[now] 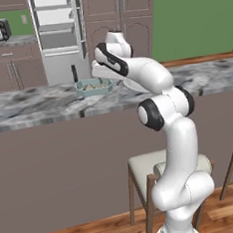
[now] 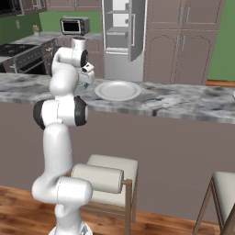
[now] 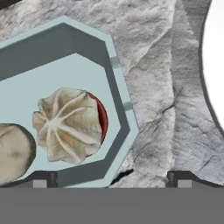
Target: Place two dumplings into each of the tupperware containers and then place the containers in the fridge.
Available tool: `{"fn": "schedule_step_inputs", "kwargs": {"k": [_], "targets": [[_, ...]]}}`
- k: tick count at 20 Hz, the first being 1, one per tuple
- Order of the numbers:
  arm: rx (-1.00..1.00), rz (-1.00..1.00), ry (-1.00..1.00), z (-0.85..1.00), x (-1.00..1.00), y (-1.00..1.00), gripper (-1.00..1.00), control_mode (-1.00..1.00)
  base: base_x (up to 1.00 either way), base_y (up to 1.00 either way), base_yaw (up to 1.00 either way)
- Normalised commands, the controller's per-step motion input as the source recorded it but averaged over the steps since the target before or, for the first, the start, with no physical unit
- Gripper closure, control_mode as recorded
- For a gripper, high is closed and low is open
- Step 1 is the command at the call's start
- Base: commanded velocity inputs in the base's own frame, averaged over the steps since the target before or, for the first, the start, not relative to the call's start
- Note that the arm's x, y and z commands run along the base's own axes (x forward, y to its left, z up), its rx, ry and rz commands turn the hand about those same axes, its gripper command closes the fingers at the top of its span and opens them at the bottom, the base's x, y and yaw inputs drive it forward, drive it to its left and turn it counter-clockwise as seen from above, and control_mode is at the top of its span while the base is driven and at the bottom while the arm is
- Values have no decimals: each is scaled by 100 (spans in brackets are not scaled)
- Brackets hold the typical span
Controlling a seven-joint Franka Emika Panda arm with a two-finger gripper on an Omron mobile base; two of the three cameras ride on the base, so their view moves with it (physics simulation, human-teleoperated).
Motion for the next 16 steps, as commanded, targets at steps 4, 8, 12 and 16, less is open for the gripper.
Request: {"fn": "schedule_step_inputs", "kwargs": {"k": [4,8,12,16], "targets": [[0,-8,0,0,13,-13,-100,-100,0,0,0],[0,-8,0,0,11,-2,-100,-100,0,0,0],[0,-7,1,-1,6,0,-100,-100,0,0,0],[-3,-7,0,-12,4,0,-100,-100,0,0,0]]}}
